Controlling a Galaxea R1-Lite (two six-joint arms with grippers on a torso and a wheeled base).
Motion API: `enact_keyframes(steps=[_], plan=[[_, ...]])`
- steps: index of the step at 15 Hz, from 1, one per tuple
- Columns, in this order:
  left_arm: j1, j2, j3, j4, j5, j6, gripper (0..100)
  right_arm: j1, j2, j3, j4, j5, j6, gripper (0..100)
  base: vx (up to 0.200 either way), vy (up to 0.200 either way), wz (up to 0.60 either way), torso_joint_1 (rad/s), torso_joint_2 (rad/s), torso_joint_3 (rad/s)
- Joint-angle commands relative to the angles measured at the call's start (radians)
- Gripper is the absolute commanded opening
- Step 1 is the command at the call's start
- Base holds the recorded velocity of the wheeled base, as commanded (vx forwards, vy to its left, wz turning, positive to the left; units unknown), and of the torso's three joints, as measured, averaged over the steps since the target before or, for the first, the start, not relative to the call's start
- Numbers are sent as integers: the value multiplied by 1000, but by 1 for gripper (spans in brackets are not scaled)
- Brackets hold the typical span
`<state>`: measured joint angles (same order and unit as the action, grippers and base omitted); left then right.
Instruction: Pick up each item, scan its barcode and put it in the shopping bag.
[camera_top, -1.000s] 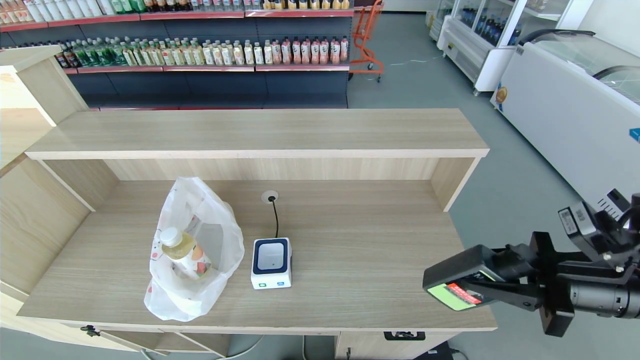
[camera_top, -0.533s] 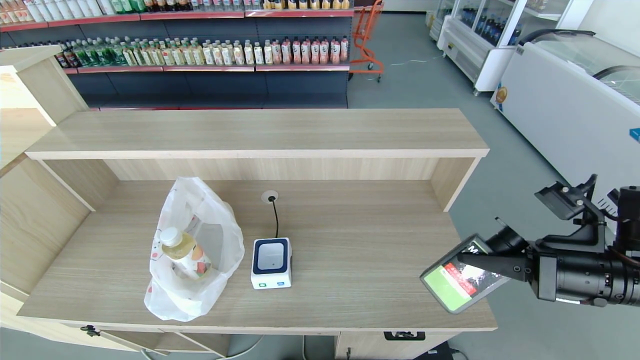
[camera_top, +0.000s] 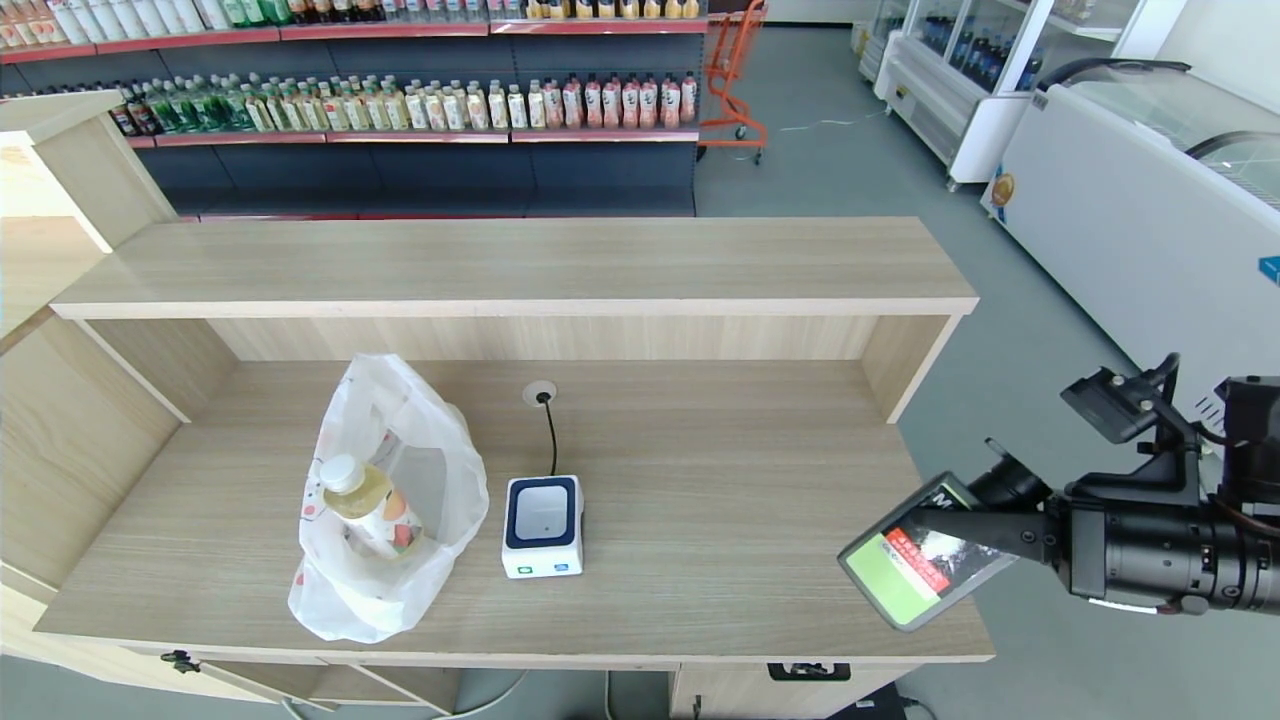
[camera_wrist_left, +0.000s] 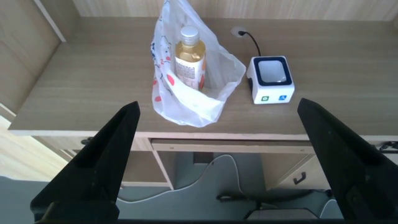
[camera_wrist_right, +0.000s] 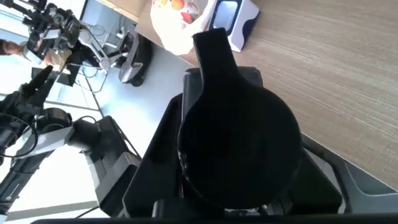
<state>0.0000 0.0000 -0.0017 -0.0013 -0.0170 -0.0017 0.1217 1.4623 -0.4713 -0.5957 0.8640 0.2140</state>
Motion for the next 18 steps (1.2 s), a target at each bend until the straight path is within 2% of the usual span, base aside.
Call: enact_keyframes(steps=[1, 5, 13, 17, 18], plan=[[0, 0, 0, 0, 0, -1, 100, -1, -5, -12, -1, -2, 21, 0, 0, 200, 0, 2, 2, 2], [0, 0, 0, 0, -1, -1, 100, -1, 7, -52, -1, -5, 97, 0, 0, 200, 0, 5, 0, 4], [0, 0, 0, 0, -1, -1, 100, -1, 130, -113, -38, -53, 88, 0, 0, 200, 0, 8, 1, 5], [0, 0, 0, 0, -1, 2, 100, 24, 237, -173, -59, -140, 73, 0, 0, 200, 0, 1, 2, -1], [0, 0, 0, 0, -1, 2, 100, 26, 254, -176, -58, -148, 53, 0, 0, 0, 0, 0, 0, 0]])
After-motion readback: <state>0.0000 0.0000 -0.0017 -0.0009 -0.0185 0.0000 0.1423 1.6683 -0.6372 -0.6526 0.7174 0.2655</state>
